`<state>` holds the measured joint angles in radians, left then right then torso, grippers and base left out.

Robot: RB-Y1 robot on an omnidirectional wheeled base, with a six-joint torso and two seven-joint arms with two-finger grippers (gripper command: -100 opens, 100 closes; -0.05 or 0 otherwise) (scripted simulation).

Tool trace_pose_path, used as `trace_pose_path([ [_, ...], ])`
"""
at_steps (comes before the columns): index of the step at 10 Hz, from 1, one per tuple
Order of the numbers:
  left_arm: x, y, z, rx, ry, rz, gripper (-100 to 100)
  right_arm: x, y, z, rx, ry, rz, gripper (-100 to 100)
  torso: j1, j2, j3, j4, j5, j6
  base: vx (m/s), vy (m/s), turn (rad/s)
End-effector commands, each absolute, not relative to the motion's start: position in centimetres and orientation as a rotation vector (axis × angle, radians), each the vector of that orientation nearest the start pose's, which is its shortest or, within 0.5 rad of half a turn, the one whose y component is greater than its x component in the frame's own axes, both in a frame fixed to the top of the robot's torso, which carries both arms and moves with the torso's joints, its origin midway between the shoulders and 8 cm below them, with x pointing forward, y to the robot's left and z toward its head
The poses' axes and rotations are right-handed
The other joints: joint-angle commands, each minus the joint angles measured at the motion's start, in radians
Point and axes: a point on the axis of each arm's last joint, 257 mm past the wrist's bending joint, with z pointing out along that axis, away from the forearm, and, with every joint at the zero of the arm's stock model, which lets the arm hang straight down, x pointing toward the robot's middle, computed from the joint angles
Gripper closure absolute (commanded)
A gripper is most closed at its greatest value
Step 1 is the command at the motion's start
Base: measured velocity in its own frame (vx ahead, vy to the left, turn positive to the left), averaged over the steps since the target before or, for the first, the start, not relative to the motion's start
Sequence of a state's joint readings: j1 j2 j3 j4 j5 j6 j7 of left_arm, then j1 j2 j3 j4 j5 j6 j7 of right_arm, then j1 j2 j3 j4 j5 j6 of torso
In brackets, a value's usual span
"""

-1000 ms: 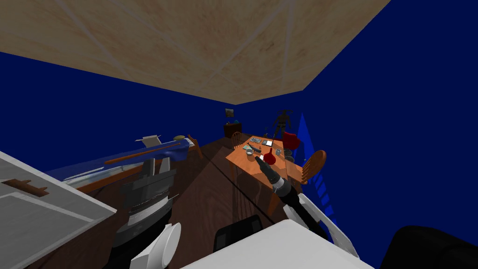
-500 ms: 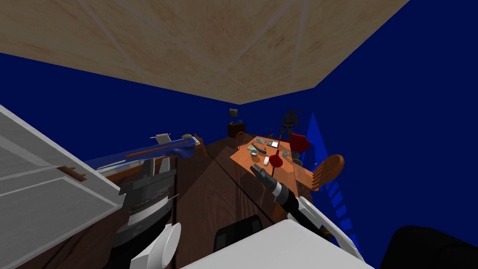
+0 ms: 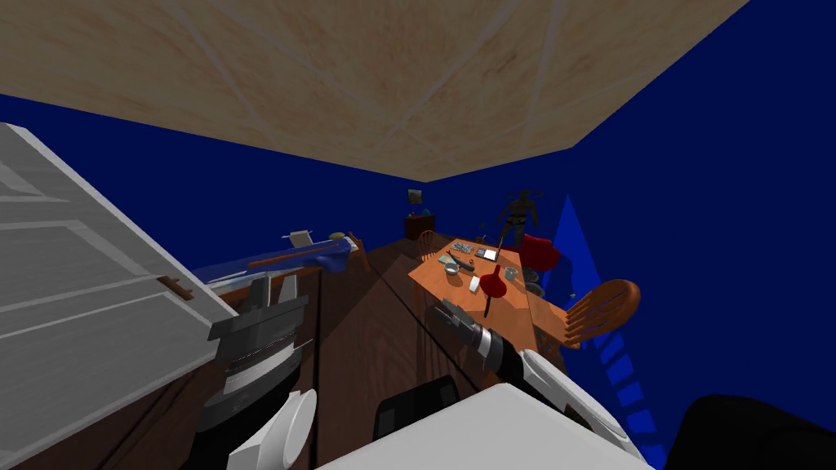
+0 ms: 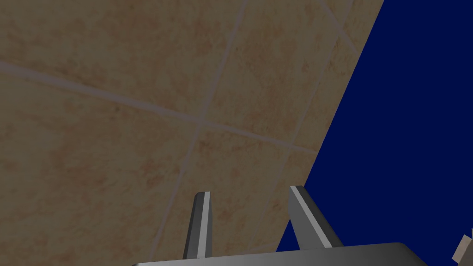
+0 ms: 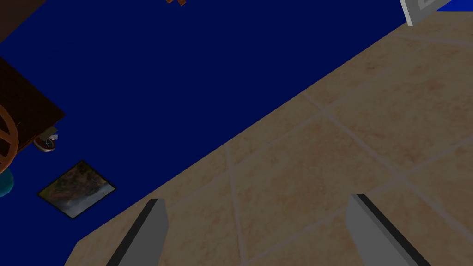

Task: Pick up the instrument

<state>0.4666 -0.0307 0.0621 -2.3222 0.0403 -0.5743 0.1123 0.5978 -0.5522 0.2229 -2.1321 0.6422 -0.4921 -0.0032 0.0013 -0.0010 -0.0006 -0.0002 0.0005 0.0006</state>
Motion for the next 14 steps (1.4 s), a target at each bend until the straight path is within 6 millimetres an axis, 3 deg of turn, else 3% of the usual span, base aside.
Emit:
trace_pose_path([
  [1, 31.7, 29.8, 6.7, -0.607, 0.43, -1.412, 0, 30.5, -13.5, -20.2, -0.137, 1.634, 0.969, -100, 0.0, 0.0, 0.0, 0.0, 0.0, 0.0, 0.039, 0.026, 0.205],
  [2, 31.7, 29.8, 6.7, -0.607, 0.43, -1.412, 0, 30.3, -13.4, -20.6, -0.178, 1.648, 0.946, -100, 0.0, 0.0, 0.0, 0.0, 0.0, -0.001, 0.034, 0.017, 0.092],
  [3, 31.7, 29.8, 6.7, -0.607, 0.43, -1.412, 0, 29.2, -13.5, -23.2, -0.218, 1.72, 0.927, -100, 0.0, 0.0, 0.0, 0.0, 0.0, 0.0, 0.044, 0.026, 0.193],
  [5, 31.7, 29.8, 6.7, -0.607, 0.43, -1.412, 0, 28.9, -13.4, -23.8, -0.268, 1.732, 0.897, -100, 0.0, -0.001, 0.0, 0.0, 0.0, 0.0, 0.028, 0.009, 0.051],
  [6, 31.7, 29.8, 6.7, -0.607, 0.43, -1.412, 0, 27.5, -13.8, -26.5, -0.326, 1.807, 0.869, -100, -0.001, 0.001, 0.0, 0.0, 0.0, 0.0, 0.033, 0.017, 0.222],
  [7, 31.7, 29.8, 6.7, -0.607, 0.43, -1.412, 0, 27.4, -13.8, -26.7, -0.35, 1.81, 0.854, -100, 0.0, 0.0, 0.0, 0.0, 0.0, 0.0, 0.032, 0.006, 0.101],
  [8, 31.7, 29.8, 6.7, -0.607, 0.43, -1.412, 0, 25.9, -14.4, -29.2, -0.403, 1.879, 0.829, -100, -0.001, 0.0, 0.0, 0.0, 0.0, 0.0, 0.04, 0.011, 0.222],
  [9, 31.7, 29.8, 6.7, -0.607, 0.43, -1.412, 0, 25.7, -14.4, -29.6, -0.442, 1.884, 0.806, -100, -0.001, -0.001, 0.0, 0.0, 0.0, 0.0, 0.039, 0.0, 0.104],
  [10, 31.7, 29.8, 6.7, -0.607, 0.43, -1.412, 0, 24.2, -15.3, -32.0, -0.499, 1.95, 0.778, -100, -0.001, -0.001, 0.0, 0.0, 0.0, 0.0, 0.041, -0.006, 0.22],
  [11, 31.7, 29.8, 6.7, -0.607, 0.43, -1.412, 0, 23.9, -15.3, -32.4, -0.54, 1.952, 0.754, -100, -0.002, -0.001, 0.0, 0.0, 0.0, 0.0, 0.037, -0.008, 0.115],
  [12, 31.7, 29.8, 6.7, -0.607, 0.43, -1.412, 0, 22.2, -16.5, -34.7, -0.602, 2.015, 0.725, -100, -0.002, 0.0, 0.0, 0.0, 0.0, 0.0, 0.049, -0.011, 0.156],
  [14, 31.7, 29.8, 6.7, -0.607, 0.43, -1.412, 0, 22.0, -16.5, -35.1, -0.649, 2.014, 0.698, -100, -0.002, 0.0, 0.0, 0.0, 0.0, 0.0, 0.022, -0.01, 0.059],
])
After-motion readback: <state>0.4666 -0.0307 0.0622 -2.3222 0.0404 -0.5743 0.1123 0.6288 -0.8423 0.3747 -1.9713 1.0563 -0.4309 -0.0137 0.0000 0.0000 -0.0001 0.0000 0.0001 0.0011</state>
